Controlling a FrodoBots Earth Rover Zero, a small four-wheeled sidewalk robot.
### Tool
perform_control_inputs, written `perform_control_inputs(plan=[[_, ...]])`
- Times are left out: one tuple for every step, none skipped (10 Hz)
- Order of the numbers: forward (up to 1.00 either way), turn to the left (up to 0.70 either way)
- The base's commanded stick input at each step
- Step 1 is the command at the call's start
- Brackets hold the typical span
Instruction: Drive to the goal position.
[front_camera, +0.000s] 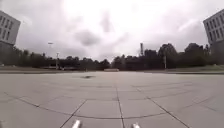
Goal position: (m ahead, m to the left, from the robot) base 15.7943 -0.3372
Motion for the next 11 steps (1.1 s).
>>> perform_control_inputs(plan=[[0.70,0.00],[0.70,0.00],[0.70,0.00],[0.70,0.00],[0.70,0.00],[0.70,0.00],[0.70,0.00],[0.70,0.00],[0.70,0.00],[0.70,0.00],[0.70,0.00]])
